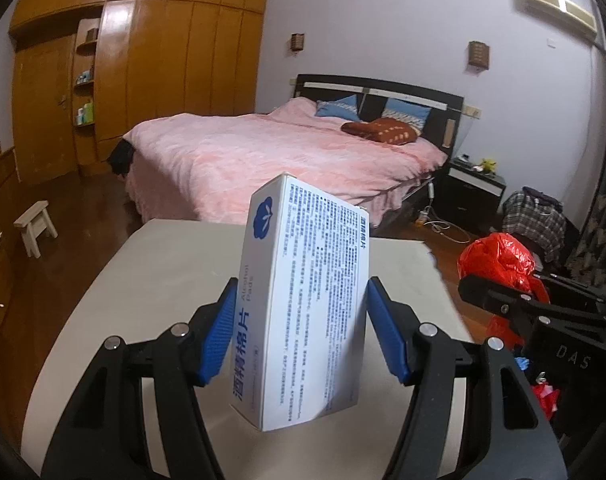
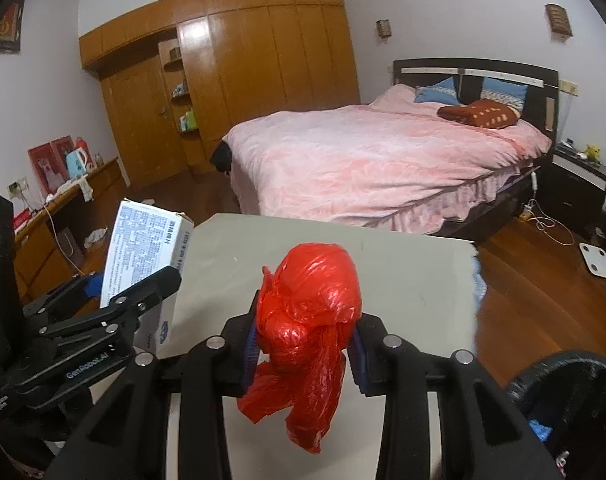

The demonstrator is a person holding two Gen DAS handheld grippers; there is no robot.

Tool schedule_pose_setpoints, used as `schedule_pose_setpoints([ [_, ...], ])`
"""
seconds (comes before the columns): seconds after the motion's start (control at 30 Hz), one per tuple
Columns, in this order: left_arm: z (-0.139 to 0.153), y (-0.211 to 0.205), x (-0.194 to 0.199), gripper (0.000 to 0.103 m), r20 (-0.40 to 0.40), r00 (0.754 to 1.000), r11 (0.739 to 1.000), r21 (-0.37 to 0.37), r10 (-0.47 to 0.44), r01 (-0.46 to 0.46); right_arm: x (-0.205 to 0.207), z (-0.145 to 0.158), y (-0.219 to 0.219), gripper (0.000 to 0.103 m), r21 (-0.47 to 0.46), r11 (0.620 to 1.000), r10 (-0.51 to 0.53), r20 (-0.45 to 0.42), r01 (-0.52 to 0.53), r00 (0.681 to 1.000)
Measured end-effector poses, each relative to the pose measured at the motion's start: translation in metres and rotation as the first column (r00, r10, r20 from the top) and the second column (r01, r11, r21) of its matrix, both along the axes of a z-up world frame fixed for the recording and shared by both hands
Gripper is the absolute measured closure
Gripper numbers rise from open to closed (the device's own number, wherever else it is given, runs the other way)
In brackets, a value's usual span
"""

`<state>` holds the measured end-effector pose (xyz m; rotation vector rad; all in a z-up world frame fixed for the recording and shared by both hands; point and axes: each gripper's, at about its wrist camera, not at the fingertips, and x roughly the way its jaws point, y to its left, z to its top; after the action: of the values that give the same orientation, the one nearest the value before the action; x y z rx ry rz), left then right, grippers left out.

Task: Collect trash
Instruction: 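Carry the box and red bag over the bin and open both tools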

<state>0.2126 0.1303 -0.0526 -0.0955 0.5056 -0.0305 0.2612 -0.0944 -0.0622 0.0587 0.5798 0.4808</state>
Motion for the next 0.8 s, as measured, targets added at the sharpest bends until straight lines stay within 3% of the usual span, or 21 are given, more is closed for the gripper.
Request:
schedule_pose_setpoints([
  [0.8,0.043,-0.127,-0.041,0.042,0.078,0.974,0.977,0.03,-0.211,0.21,-0.07,0.035,-0.114,0.066,0.006,0.987,-0.161,0.103,0.161,0.982],
])
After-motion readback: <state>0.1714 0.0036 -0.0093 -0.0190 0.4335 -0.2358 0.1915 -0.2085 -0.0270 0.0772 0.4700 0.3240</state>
